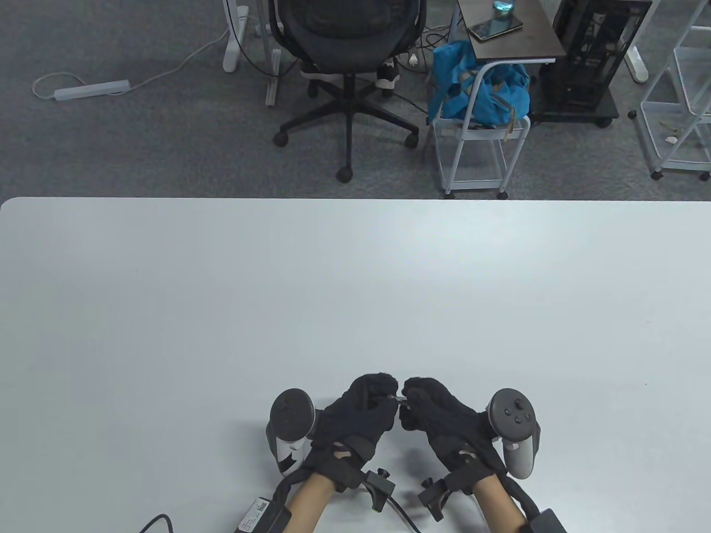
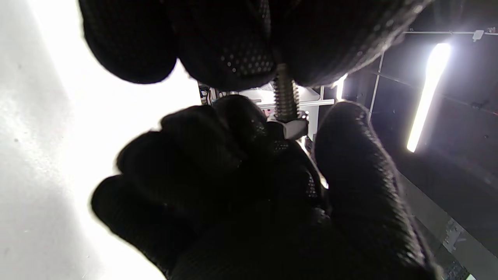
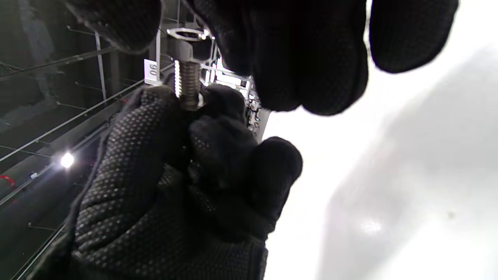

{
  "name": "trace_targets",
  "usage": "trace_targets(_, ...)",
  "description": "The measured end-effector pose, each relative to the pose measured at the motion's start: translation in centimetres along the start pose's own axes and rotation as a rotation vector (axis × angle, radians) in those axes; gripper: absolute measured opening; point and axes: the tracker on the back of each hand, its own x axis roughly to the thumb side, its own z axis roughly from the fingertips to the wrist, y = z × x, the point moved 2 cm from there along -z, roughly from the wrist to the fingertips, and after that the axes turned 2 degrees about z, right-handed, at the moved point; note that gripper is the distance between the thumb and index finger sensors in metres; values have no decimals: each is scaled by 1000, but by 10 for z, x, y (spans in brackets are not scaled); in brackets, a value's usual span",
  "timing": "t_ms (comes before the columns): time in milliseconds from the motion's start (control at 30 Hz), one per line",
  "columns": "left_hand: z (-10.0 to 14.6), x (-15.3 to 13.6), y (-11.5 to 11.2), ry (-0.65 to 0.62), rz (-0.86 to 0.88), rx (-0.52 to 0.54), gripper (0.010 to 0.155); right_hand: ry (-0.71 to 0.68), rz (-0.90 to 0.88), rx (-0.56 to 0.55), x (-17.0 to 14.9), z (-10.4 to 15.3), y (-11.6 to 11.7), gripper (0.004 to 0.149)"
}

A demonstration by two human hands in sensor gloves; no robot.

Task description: Unscrew nut from screw

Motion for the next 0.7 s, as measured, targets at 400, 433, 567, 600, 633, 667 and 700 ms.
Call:
trace_targets(400, 0, -1, 1, 12, 13, 13, 48, -140, 35, -50, 18, 2, -1, 48)
trace_targets(433, 0, -1, 1, 14, 15, 15, 48, -146, 41, -52, 19, 3, -1, 47)
trace_targets(567, 0, -1, 1, 18, 22, 11, 49, -191, 53, -97, 22, 5, -2, 43)
trace_targets(600, 0, -1, 1, 19, 22, 8, 49, -195, 53, -103, 22, 5, -2, 44)
trace_targets(633, 1, 0, 0, 24, 20, 15, 49, -201, 65, -100, 23, 5, -2, 44)
trace_targets(667, 1, -1, 0, 24, 21, 19, 49, -203, 74, -96, 24, 5, -2, 44)
trace_targets(700, 1, -1, 0, 26, 24, 17, 49, -207, 75, -85, 24, 5, -2, 44)
